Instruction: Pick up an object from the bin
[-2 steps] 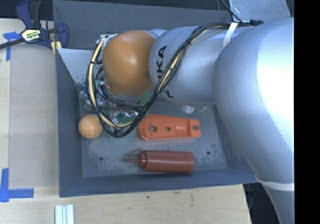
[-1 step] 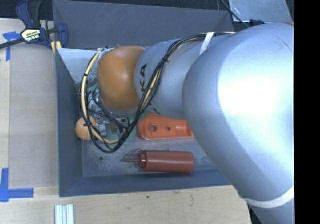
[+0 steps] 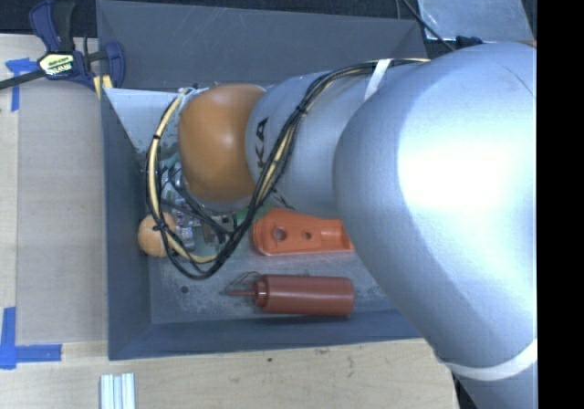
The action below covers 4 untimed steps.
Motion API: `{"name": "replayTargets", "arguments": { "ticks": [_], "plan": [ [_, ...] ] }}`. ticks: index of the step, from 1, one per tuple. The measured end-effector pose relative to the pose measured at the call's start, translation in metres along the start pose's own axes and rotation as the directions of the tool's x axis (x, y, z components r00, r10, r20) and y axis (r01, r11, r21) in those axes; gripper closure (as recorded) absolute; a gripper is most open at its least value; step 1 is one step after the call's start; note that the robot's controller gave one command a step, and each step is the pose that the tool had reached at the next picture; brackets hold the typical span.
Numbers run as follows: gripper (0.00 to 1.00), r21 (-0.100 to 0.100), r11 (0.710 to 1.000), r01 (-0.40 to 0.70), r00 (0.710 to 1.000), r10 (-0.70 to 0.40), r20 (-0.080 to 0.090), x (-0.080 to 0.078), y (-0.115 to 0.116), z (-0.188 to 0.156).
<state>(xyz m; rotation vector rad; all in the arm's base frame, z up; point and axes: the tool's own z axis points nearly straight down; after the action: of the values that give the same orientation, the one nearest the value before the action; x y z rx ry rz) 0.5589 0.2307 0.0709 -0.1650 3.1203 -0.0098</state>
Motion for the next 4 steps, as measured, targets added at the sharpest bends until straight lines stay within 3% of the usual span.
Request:
{"name": "replayTargets", "arguments": {
  "ticks": [1,2,3,4],
  "plan": [
    [0.0,0.001,0.994,0.113,0.994,-0.113,-0.001,0.02,0.016,0.0],
    [0.0,0.001,0.994,0.112,0.994,-0.112,-0.001,0.02,0.016,0.0],
    [1.0,0.002,0.998,0.07,0.998,-0.07,-0.003,0.041,0.012,-0.158],
    [1.0,0.001,0.998,0.068,0.998,-0.068,0.001,0.041,0.012,-0.17]
  ]
}}
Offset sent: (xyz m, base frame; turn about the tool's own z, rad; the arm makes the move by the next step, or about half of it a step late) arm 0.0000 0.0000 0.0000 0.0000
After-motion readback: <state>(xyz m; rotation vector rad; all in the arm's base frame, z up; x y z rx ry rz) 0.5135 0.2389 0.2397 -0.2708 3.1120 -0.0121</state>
